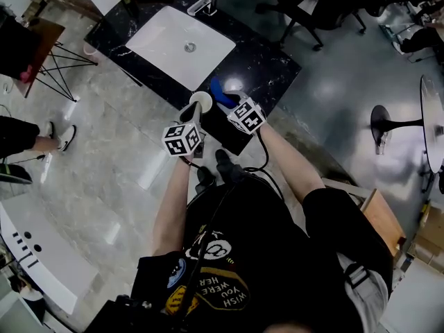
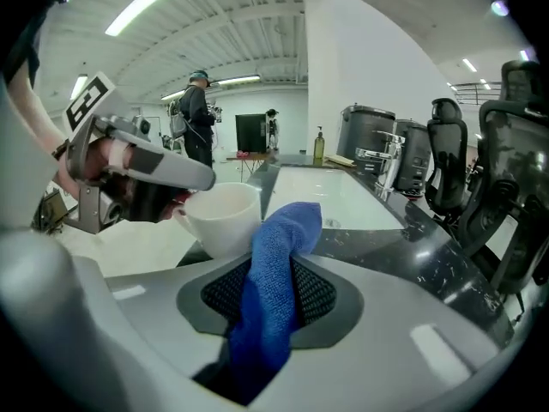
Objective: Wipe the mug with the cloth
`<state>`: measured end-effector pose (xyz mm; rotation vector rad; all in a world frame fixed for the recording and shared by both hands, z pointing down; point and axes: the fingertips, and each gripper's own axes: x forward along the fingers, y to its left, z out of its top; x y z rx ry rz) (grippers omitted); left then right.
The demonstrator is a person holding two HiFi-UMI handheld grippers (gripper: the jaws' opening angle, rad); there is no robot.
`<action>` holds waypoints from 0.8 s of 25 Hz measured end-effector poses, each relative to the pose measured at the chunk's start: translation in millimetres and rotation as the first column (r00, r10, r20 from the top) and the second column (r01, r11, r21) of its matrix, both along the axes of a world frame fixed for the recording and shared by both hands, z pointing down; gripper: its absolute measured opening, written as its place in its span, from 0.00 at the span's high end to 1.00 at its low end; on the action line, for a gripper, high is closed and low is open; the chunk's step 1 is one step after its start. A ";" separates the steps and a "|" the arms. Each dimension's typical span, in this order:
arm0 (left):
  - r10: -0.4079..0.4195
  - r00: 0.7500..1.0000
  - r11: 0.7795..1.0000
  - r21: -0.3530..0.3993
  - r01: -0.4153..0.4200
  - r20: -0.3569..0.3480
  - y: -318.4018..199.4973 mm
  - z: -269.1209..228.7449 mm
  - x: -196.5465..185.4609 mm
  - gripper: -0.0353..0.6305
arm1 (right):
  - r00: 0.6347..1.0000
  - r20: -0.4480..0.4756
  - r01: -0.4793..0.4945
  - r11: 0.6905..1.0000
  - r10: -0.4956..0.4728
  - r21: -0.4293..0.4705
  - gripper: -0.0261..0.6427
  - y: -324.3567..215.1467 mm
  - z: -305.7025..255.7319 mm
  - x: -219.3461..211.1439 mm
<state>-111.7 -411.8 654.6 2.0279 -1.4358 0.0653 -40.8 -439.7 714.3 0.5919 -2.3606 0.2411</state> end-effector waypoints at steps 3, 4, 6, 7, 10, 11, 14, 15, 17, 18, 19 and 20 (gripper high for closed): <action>-0.005 1.000 1.000 0.000 0.005 -0.002 -0.9 -0.9 0.0 0.94 | 0.998 0.006 0.068 0.997 -0.068 0.033 0.78 25.5 -6.5 -9.0; -0.007 1.000 1.000 0.001 0.007 -0.002 -1.5 -0.8 0.0 0.94 | 0.996 0.002 0.089 0.995 -0.089 0.043 0.78 34.9 -9.4 -11.0; -0.010 1.000 1.000 0.001 0.010 -0.003 -2.7 -0.4 0.5 0.94 | 0.992 -0.013 0.130 0.990 -0.129 0.062 0.78 52.3 -15.0 -13.3; -0.010 1.000 1.000 0.001 0.010 -0.002 -3.0 -0.2 0.9 0.94 | 0.989 -0.016 0.149 0.986 -0.148 0.071 0.78 59.6 -17.7 -14.1; -0.011 1.000 1.000 0.002 0.011 0.000 -2.4 0.5 0.7 0.94 | 0.990 -0.008 0.139 0.985 -0.139 0.100 0.78 63.5 -25.1 -9.6; -0.012 1.000 1.000 0.002 0.012 0.001 -2.1 0.8 0.3 0.94 | 0.995 -0.011 0.105 0.988 -0.104 0.114 0.78 55.6 -25.9 -4.6; -0.011 1.000 1.000 0.002 0.011 0.017 -1.7 1.8 -0.2 0.94 | 0.999 -0.048 -0.015 0.992 0.021 0.122 0.78 18.1 -21.8 8.1; -0.010 1.000 1.000 0.002 0.010 0.023 -1.8 1.8 0.3 0.94 | 0.997 -0.068 -0.036 0.992 0.045 0.119 0.78 5.9 -19.2 8.8; -0.007 0.999 1.000 0.006 0.007 0.032 -1.8 1.4 1.2 0.94 | 0.993 -0.103 -0.036 0.992 0.048 0.118 0.78 -10.9 -13.9 3.9; -0.008 0.999 1.000 0.008 0.008 0.035 -1.8 1.2 0.9 0.94 | 0.993 -0.118 -0.018 0.993 0.032 0.118 0.78 -13.7 -10.5 -0.5; -0.013 0.999 1.000 0.009 0.013 0.036 -1.7 1.1 -0.1 0.94 | 0.992 -0.129 0.008 0.993 0.008 0.117 0.78 -12.2 -7.0 -5.1; -0.023 0.999 1.000 0.010 0.023 0.035 -1.6 1.1 -1.5 0.94 | 0.990 -0.137 0.033 0.993 -0.018 0.114 0.78 -6.8 -4.2 -9.1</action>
